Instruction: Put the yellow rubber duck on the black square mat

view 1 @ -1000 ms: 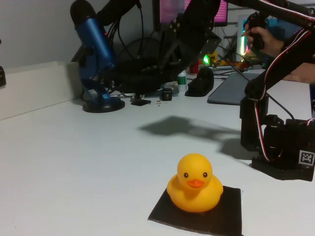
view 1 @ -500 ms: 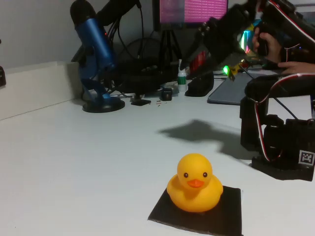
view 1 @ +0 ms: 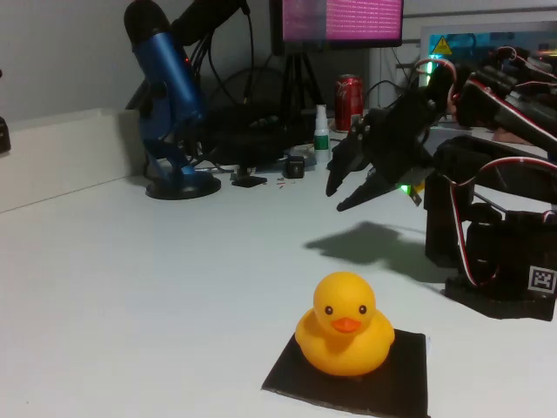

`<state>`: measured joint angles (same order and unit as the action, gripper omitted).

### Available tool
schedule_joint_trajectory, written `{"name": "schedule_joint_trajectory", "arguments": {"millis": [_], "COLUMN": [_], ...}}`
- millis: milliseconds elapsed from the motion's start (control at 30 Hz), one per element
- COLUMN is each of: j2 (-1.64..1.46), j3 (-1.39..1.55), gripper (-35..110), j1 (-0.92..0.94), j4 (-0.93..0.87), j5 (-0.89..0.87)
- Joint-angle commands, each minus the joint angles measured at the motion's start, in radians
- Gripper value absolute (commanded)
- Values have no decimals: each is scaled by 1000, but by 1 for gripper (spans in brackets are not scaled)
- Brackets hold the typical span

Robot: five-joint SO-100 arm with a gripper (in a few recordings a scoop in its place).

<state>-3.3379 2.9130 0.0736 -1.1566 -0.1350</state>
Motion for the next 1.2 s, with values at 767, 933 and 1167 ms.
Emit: {"name": "schedule_joint_trajectory", "arguments": {"millis": [767,933,1167], "j2": [-28,-28,-28], "j3": [92,92,92], "gripper": [9,9,9], "j1": [20,21,21], "j4": [147,147,146], "j5": [-11,-11,-11]}}
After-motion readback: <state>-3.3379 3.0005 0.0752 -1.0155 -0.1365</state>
